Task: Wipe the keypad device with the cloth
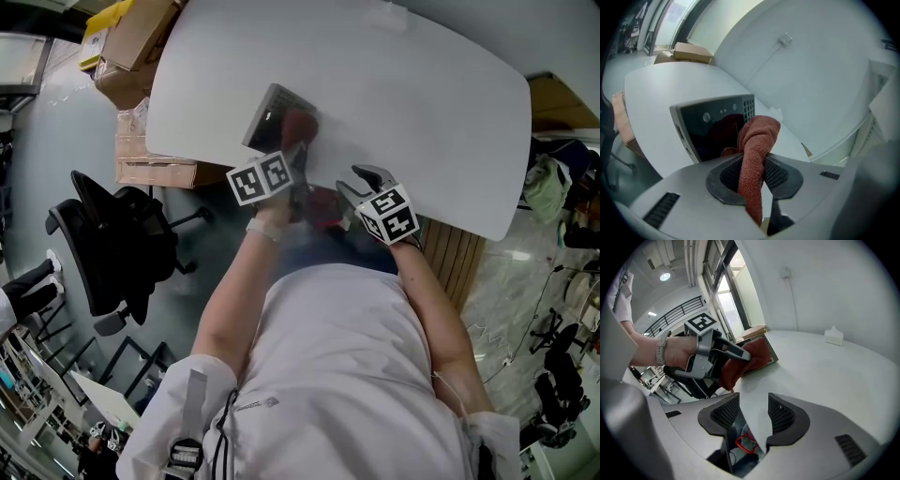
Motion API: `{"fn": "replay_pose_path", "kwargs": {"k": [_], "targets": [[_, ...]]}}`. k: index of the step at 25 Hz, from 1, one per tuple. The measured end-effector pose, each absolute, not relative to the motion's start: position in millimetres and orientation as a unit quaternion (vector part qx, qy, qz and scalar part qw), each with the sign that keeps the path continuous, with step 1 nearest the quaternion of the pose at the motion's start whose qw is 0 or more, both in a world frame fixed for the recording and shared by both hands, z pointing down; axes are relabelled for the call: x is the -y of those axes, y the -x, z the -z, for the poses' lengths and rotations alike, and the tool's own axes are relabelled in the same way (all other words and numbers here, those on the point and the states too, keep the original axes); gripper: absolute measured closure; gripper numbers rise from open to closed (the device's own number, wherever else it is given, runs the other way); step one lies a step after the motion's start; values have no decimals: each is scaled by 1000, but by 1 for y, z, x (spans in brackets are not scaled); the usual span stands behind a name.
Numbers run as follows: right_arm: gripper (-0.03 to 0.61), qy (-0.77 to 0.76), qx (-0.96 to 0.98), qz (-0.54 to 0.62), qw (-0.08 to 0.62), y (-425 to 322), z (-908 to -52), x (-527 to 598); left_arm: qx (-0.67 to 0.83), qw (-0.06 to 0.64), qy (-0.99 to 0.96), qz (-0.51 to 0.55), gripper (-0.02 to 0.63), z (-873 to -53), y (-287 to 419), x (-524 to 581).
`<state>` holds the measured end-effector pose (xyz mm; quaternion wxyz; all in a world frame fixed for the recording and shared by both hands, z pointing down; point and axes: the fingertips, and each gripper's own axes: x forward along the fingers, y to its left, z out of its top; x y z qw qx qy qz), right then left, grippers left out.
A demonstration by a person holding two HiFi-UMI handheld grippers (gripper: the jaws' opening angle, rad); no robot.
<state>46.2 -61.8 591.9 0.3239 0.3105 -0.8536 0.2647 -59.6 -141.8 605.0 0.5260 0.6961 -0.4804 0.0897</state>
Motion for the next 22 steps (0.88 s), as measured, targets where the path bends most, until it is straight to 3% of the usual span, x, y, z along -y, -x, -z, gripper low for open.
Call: {"fn": "replay_pose_path", "kwargs": {"k": [8,22], "targets": [[385,-296,860,-260,324,-33,-592,65,507,508,-696,15,525,-548,99,184],[385,-292,860,-260,328,-32,-592,64,480,563,-673,7,526,-593,86,154]]}}
